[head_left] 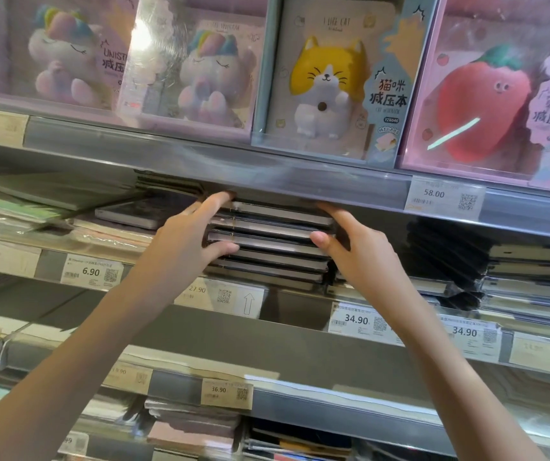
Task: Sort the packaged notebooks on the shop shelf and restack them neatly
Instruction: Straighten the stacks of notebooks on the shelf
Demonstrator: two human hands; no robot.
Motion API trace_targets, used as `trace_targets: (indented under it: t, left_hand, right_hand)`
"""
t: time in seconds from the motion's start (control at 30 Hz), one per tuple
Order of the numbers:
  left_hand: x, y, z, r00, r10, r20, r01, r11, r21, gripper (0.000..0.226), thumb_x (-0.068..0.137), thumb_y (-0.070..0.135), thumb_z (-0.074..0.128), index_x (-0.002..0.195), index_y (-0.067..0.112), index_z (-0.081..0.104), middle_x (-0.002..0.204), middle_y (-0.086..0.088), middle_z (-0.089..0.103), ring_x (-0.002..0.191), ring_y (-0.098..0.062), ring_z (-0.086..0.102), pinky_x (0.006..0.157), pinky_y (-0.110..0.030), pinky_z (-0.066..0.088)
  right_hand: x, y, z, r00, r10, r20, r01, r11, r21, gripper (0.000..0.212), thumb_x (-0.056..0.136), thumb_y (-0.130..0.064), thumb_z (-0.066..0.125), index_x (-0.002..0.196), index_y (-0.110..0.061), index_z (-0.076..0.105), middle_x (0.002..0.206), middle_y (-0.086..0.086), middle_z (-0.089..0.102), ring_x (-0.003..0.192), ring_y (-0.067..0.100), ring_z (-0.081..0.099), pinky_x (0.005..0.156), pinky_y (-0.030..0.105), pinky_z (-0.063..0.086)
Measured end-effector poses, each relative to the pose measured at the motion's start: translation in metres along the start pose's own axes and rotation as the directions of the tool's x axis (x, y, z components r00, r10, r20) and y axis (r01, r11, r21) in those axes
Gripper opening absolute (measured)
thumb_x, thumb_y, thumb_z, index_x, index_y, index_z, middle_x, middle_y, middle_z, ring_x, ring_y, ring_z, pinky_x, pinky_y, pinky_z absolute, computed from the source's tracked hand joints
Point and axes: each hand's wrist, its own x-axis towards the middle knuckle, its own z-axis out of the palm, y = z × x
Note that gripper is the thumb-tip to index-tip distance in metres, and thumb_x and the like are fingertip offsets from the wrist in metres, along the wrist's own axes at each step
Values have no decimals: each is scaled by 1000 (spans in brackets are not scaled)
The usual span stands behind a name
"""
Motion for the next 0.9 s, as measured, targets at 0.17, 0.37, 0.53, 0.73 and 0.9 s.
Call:
trace_targets:
  t: [0.17, 0.37, 0.53, 0.73, 0.9]
  left_hand:
    - [4, 8, -2, 995, -21, -96, 11, 995, -100, 49, 91, 32, 52, 136, 16, 42, 108, -5, 63, 89, -14, 57, 79, -22, 41]
    - [11, 7, -1, 977, -112, -180, 93, 989, -112, 43, 88, 25, 59, 128, 11, 53, 107, -8, 67, 93, -17, 63, 76, -13, 39]
    - [12, 10, -4, 974, -109, -198, 96, 993, -73, 28, 88, 21, 61, 113, 10, 60, 67, 9, 54, 44, -4, 42, 44, -8, 35]
    - [14, 9, -6, 974, -101, -201, 87, 993, -75, 22, 85, 20, 64, 105, 11, 63, 71, 5, 58, 46, -5, 43, 44, -12, 35]
    - [11, 8, -4, 975, -54, -214, 39, 997, -73, 26, 86, 21, 63, 109, 11, 60, 76, 2, 58, 49, -2, 41, 47, -12, 32]
  right_hand:
    - [5, 1, -3, 1000, -26, 15, 25, 999, 21, 57, 88, -50, 49, 140, -32, 35, 116, 8, 51, 110, 23, 50, 90, 33, 43]
    - [2, 0, -10, 997, -74, 19, 76, 987, -143, 61, 88, -54, 47, 142, -32, 31, 132, 6, 46, 120, 23, 44, 92, 33, 41]
    - [2, -7, -12, 978, -206, 43, 210, 946, -248, 63, 91, -50, 47, 145, -26, 25, 140, -2, 44, 127, 19, 41, 98, 33, 38]
    - [-1, -7, -4, 952, -299, -69, 265, 915, -306, 51, 92, -40, 51, 138, -19, 42, 124, 1, 59, 109, 22, 57, 84, 33, 45]
    - [-2, -2, 4, 909, -385, -161, 313, 884, -348, 43, 85, -30, 66, 122, -10, 58, 99, 5, 67, 87, 27, 64, 64, 32, 49]
